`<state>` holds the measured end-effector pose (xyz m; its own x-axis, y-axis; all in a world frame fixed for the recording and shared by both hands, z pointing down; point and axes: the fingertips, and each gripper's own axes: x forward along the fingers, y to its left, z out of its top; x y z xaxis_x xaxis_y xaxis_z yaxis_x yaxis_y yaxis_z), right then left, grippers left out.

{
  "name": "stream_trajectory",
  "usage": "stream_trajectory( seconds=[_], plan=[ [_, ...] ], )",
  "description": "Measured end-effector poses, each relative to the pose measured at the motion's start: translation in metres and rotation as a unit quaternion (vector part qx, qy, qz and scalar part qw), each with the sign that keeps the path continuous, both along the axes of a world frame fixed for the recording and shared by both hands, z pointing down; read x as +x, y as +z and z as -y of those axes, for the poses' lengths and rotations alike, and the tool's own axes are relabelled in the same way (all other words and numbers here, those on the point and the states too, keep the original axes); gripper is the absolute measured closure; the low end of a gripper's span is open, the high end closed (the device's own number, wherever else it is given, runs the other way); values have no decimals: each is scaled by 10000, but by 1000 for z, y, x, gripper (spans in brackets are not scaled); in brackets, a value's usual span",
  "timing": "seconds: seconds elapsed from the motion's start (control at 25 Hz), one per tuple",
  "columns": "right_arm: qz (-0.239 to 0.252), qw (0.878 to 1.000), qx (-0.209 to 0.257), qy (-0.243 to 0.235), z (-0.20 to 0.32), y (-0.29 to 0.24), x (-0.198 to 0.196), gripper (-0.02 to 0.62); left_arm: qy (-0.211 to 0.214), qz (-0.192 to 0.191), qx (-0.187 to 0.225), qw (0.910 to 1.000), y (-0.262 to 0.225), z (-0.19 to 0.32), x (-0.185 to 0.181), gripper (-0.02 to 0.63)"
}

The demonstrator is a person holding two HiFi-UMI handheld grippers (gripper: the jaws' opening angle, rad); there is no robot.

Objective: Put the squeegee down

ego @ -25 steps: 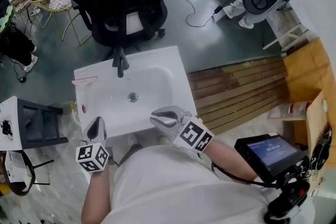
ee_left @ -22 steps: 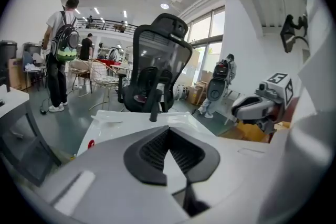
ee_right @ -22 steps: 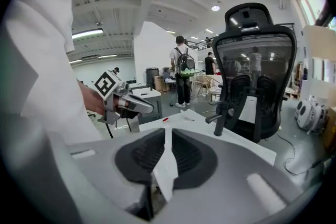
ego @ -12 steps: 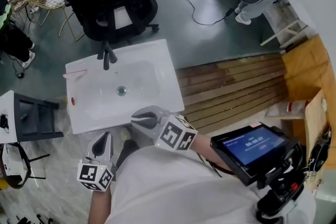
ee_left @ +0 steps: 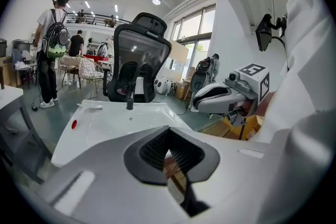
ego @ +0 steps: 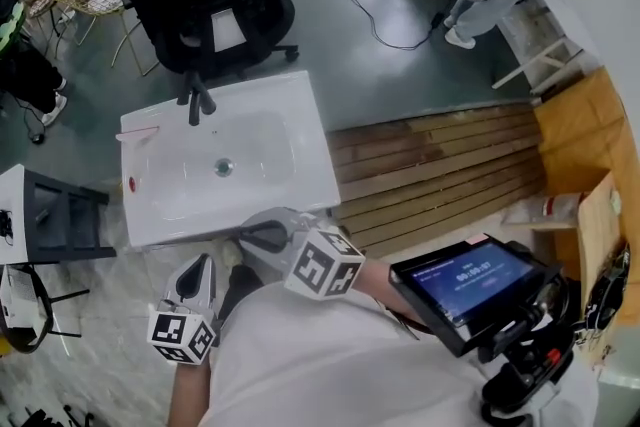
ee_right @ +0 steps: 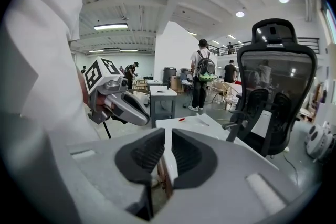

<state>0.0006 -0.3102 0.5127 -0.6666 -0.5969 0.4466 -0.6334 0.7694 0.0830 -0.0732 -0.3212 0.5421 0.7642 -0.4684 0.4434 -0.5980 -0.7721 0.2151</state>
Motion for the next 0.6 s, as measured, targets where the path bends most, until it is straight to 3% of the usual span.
stream_trajectory(
  seconds=[0.6],
  plan=[
    [-260,9995,116,-167,-11,5,-2,554,-61,93,-4,9999,13,-13,1,598]
  ],
)
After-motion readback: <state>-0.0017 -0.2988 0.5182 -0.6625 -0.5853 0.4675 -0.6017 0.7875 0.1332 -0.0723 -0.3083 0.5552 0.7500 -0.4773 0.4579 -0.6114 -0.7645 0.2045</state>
